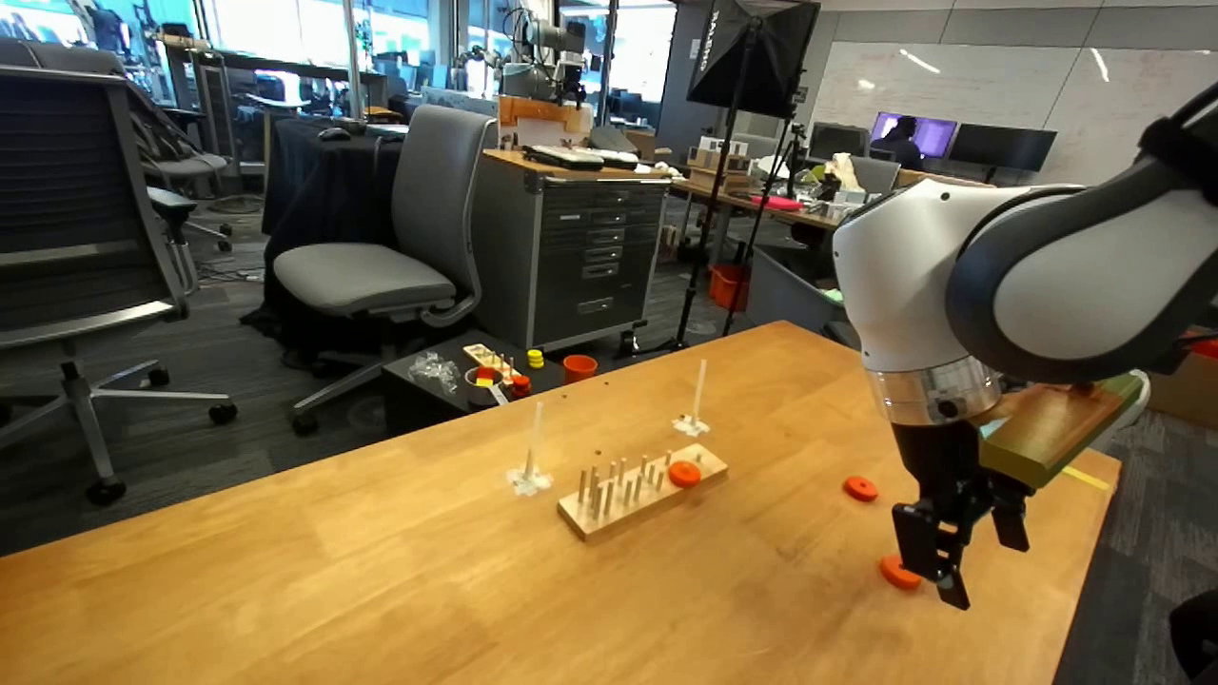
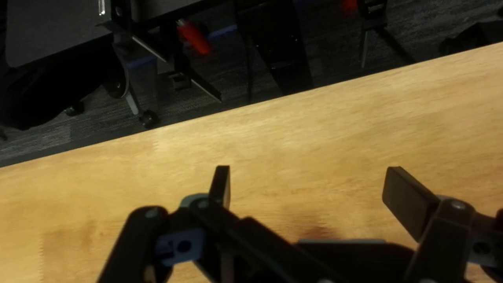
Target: Pick up the orange object, hang it through its center hole on the object, pick up the second orange object and hang it on top of the first orange object
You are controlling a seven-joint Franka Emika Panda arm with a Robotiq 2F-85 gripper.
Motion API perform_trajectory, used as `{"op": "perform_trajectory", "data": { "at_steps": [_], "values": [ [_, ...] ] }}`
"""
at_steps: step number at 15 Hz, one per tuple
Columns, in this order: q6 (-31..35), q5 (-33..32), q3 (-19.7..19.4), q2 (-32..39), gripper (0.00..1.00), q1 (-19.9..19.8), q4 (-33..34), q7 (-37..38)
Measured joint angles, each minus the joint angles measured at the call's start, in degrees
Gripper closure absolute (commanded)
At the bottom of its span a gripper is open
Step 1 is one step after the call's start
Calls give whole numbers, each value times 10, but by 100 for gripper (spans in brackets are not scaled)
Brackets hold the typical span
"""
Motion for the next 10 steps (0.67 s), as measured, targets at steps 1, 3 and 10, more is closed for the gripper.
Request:
{"op": "perform_trajectory", "data": {
  "at_steps": [1,3,10],
  "values": [
    [19,4,0,1,0,-1,-2,6],
    [93,28,1,7,0,-3,-13,20],
    [369,96,2,28,0,-3,-76,76]
  ]
}}
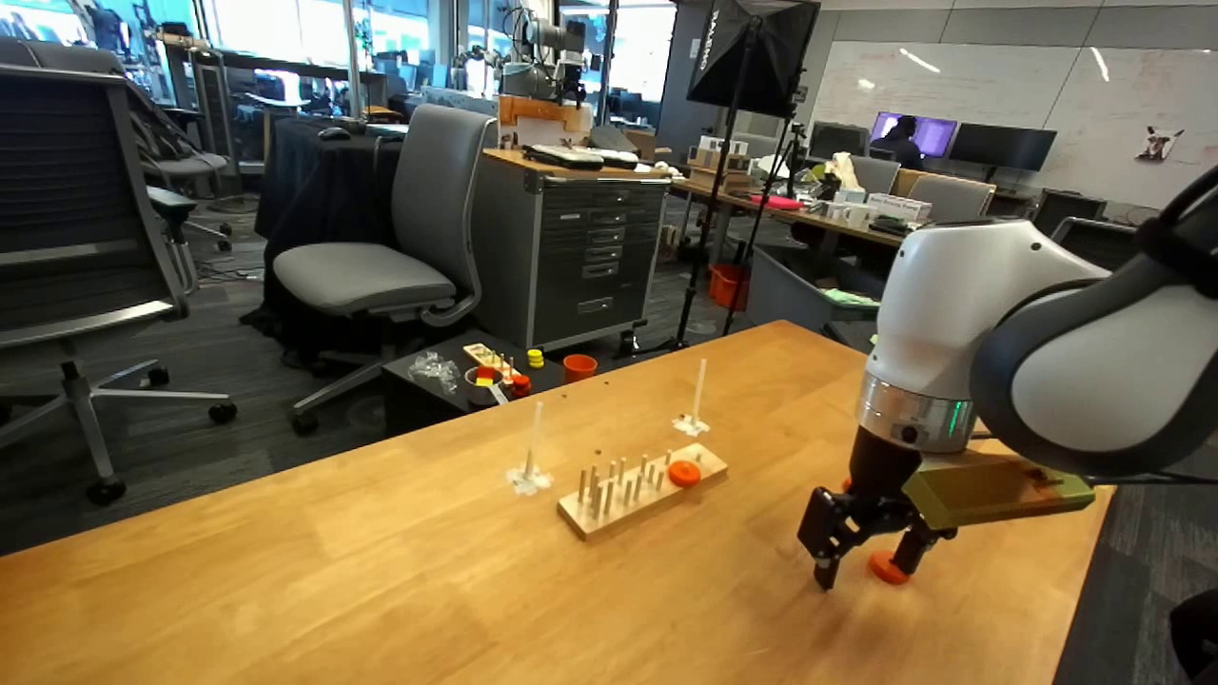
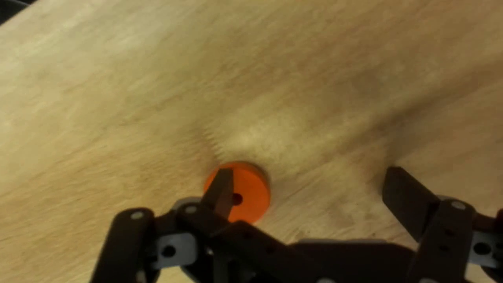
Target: Pick up the orange object, hang it through its center hole on the object, pick up the second orange object and hang it on top of the first orange object
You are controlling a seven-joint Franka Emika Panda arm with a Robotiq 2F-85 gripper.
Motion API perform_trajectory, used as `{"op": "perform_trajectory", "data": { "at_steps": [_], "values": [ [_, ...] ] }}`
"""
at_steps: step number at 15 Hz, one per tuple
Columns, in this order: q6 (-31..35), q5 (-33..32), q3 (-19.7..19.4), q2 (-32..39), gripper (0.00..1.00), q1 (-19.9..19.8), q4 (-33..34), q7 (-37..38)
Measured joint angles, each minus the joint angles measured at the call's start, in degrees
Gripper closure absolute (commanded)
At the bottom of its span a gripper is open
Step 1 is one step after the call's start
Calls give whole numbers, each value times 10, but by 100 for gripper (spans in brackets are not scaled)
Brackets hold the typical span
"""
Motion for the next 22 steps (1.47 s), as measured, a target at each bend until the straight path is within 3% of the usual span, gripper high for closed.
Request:
{"op": "perform_trajectory", "data": {
  "at_steps": [6,14,22],
  "values": [
    [103,1,-55,-28,0,42,-65,83],
    [135,-7,-100,-64,0,100,-115,152],
    [195,-10,-149,-53,0,109,-140,179]
  ]
}}
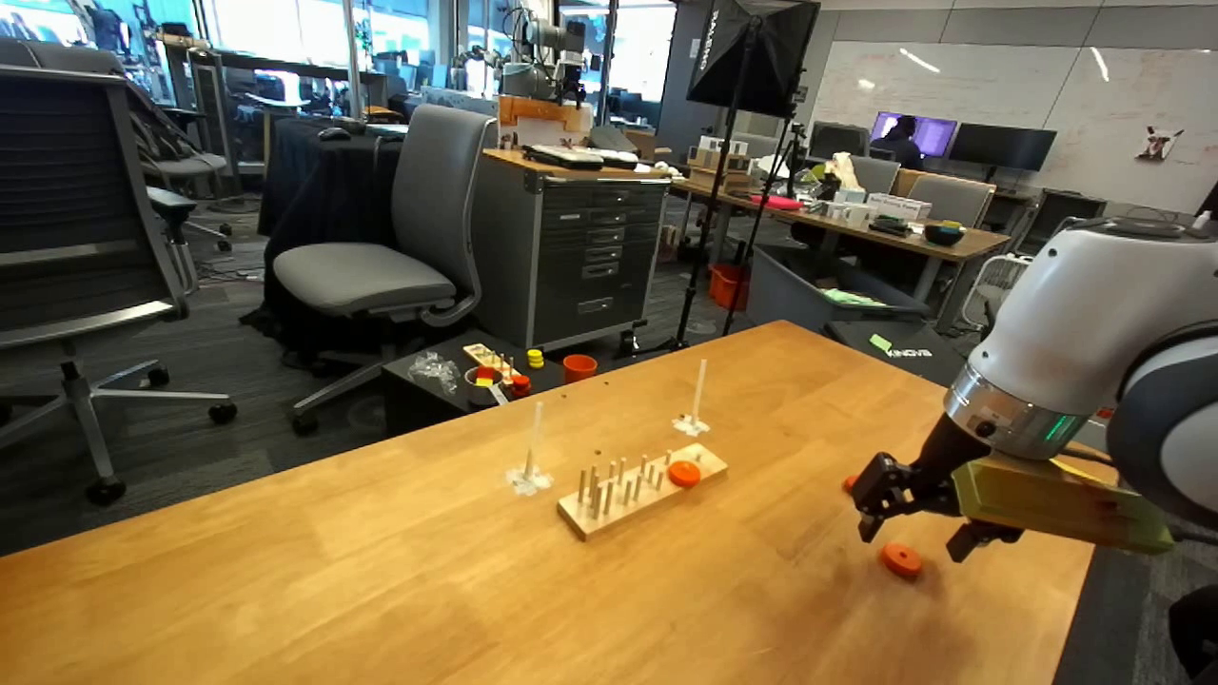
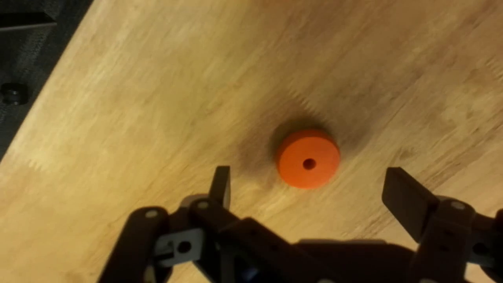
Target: Pick up the orange object, hang it through its center hole on the object, pick up the second orange object and hang it on top of the first orange object
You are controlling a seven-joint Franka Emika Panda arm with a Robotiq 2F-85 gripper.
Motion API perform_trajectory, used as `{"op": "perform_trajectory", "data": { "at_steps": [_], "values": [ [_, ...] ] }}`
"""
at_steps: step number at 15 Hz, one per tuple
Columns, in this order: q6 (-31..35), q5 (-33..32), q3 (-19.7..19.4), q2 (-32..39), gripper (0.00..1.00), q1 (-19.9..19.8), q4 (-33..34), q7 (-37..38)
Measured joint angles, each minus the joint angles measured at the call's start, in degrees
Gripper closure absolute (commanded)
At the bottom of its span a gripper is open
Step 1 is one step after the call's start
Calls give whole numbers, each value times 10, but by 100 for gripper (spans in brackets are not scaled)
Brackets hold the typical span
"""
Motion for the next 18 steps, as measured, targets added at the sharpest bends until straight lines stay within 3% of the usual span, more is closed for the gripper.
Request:
{"op": "perform_trajectory", "data": {
  "at_steps": [7,18],
  "values": [
    [48,26,1,24,0,3,0,0],
    [49,100,88,25,0,-50,0,-2]
  ]
}}
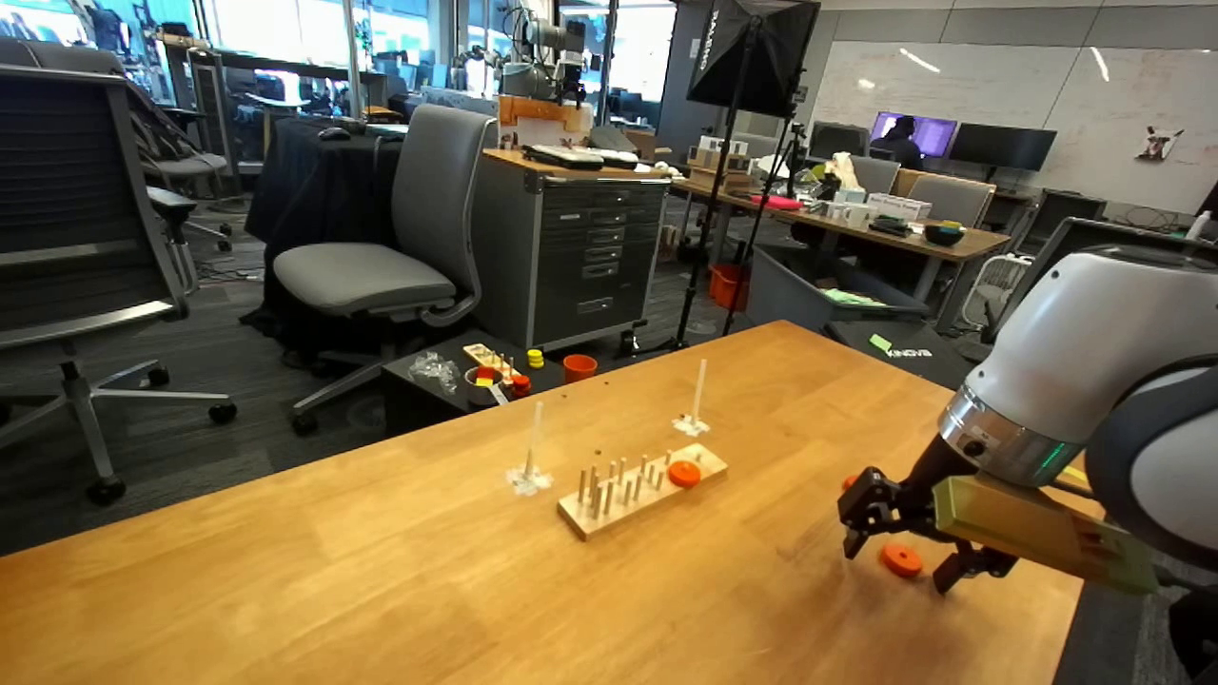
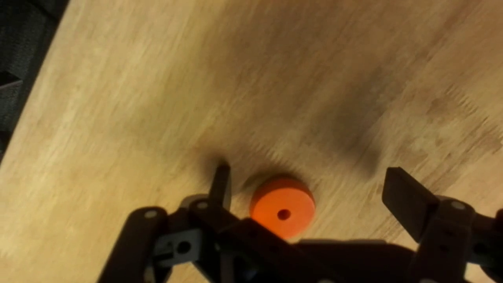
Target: Pick up the orange object, hang it through its center hole on the object, pick up the second orange object and hang it on top of the first orange object
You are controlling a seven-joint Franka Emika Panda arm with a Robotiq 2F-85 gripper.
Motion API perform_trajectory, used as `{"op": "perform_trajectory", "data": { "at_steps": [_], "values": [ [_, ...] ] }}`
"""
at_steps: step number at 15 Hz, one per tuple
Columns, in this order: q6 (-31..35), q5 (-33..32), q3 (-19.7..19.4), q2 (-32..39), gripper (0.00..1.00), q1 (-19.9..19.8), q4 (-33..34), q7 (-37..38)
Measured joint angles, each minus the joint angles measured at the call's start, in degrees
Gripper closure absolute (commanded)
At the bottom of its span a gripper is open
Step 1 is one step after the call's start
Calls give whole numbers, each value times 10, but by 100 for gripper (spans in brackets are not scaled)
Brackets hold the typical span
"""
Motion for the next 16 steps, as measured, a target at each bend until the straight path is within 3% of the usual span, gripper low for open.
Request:
{"op": "perform_trajectory", "data": {
  "at_steps": [3,5,10,12,16],
  "values": [
    [-1,9,0,0,0,-4,0,0],
    [-3,13,-2,0,27,-4,0,0],
    [-7,14,-5,-2,65,-7,-1,0],
    [-7,14,-5,-3,35,-7,1,0],
    [-8,14,-5,-3,4,-9,0,0]
  ]
}}
